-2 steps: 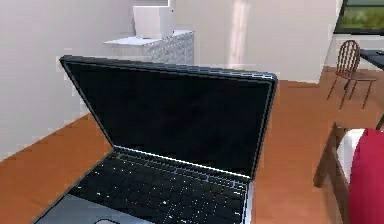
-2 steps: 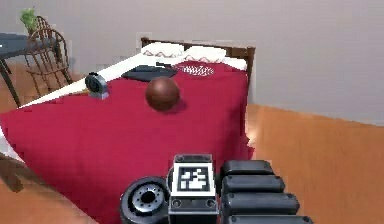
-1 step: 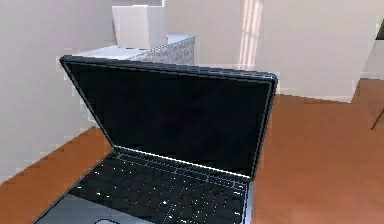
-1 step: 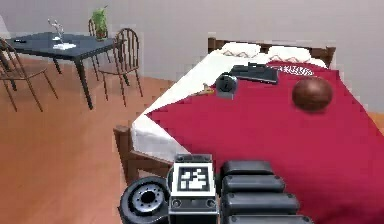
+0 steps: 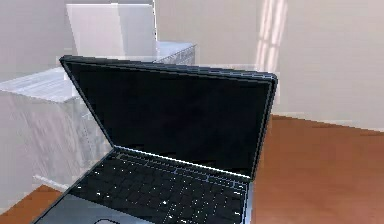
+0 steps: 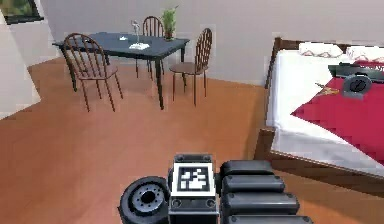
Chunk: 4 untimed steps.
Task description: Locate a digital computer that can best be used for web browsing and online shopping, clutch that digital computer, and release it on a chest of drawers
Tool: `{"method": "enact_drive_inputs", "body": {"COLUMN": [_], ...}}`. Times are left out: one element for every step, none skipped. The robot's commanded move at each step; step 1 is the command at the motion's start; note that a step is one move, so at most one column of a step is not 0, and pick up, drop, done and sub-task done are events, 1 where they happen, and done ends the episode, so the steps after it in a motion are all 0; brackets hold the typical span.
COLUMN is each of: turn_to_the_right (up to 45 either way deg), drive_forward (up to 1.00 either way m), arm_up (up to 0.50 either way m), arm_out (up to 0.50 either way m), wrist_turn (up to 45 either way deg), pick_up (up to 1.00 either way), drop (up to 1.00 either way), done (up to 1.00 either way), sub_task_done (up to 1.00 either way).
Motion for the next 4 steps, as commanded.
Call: {"method": "enact_drive_inputs", "body": {"turn_to_the_right": [0.0,0.0,45.0,6.0], "drive_forward": [1.00,1.00,0.00,0.00], "arm_up": [0.00,0.00,0.00,0.00], "arm_out": [0.00,0.00,0.00,0.00], "wrist_turn": [0.0,0.0,0.0,0.0], "pick_up": [0.00,0.00,0.00,0.00], "drop": [0.00,0.00,0.00,0.00], "done": [0.00,0.00,0.00,0.00], "sub_task_done": [0.00,0.00,0.00,0.00]}}
